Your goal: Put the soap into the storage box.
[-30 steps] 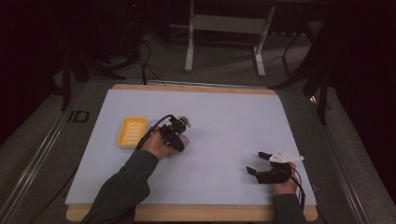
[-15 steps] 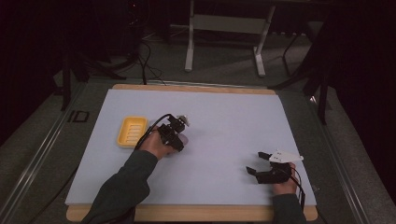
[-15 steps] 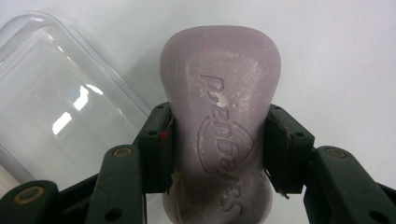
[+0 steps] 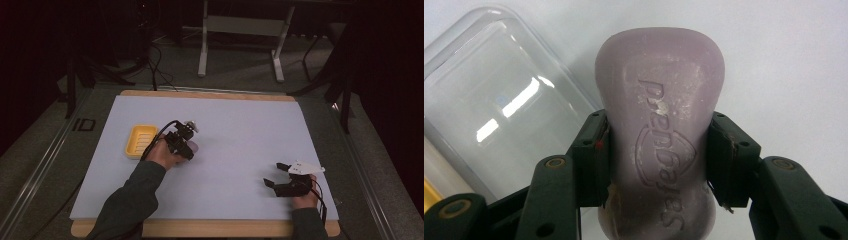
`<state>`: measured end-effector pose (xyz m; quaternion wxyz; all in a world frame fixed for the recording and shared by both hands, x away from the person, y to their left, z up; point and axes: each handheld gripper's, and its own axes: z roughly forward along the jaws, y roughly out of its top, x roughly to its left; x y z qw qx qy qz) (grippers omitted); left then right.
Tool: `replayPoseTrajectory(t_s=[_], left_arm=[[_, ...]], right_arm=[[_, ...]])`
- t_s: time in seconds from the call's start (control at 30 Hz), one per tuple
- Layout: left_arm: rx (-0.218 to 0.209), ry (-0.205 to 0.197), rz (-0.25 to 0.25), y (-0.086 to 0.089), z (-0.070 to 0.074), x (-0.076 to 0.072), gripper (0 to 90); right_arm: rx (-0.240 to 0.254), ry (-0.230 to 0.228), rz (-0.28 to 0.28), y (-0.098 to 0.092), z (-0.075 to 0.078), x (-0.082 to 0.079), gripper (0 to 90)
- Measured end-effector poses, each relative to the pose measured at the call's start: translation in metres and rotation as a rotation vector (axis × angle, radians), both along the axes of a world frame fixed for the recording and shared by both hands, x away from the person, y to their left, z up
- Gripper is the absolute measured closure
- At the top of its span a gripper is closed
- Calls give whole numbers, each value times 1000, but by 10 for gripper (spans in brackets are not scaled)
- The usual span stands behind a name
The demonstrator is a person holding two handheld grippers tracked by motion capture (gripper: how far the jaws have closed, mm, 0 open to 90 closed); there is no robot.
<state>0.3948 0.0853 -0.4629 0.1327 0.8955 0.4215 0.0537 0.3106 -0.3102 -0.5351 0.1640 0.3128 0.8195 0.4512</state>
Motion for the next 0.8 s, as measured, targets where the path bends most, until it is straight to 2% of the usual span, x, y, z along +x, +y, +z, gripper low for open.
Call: replayPoseTrajectory(t_s=[0.8], left_arm=[[-29, -22, 44, 16, 7, 1, 502]], right_arm=[[2, -2, 1, 0, 0, 0, 156]])
